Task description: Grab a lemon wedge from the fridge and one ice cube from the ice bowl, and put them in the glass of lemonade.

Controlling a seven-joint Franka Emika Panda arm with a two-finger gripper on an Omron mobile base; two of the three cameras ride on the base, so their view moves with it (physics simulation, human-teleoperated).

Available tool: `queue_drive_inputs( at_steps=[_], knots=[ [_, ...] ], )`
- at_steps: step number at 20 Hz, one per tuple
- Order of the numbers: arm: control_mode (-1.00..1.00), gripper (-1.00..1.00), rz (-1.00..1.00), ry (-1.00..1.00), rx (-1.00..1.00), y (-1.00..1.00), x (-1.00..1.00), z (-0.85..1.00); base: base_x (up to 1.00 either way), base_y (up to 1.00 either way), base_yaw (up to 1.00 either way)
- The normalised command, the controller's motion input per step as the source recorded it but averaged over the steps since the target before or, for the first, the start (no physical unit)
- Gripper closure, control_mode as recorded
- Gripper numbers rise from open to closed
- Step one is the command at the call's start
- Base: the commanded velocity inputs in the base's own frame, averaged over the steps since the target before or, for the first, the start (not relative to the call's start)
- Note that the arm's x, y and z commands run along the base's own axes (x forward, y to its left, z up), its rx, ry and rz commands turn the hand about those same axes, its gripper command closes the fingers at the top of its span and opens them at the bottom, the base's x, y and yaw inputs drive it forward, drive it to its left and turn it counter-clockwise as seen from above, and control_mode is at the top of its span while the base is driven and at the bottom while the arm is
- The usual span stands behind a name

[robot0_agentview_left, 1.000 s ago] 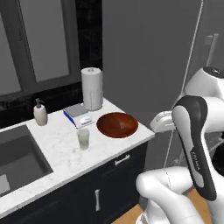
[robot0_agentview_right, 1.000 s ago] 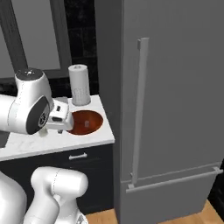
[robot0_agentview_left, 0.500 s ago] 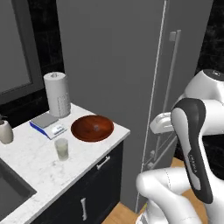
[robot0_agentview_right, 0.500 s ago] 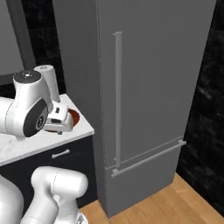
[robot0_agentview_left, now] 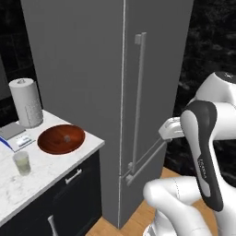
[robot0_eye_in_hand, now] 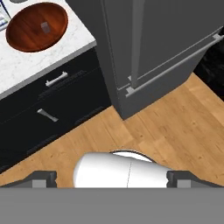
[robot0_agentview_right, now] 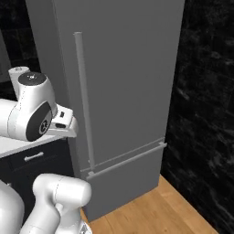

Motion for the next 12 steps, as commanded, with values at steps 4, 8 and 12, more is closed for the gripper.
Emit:
queue_drive_inputs(
  at_steps=[4,8,12],
  knots=[
    [1.00,-1.00,0.00,0.00,0.00,0.00,0.00,0.00,-0.07,0.01,0.24],
    [1.00,-1.00,0.00,0.00,0.00,0.00,0.00,0.00,0.00,-0.03,0.20],
    [1.00,-1.00,0.00,0.00,0.00,0.00,0.00,0.00,0.11,-0.35,0.04]
  ],
)
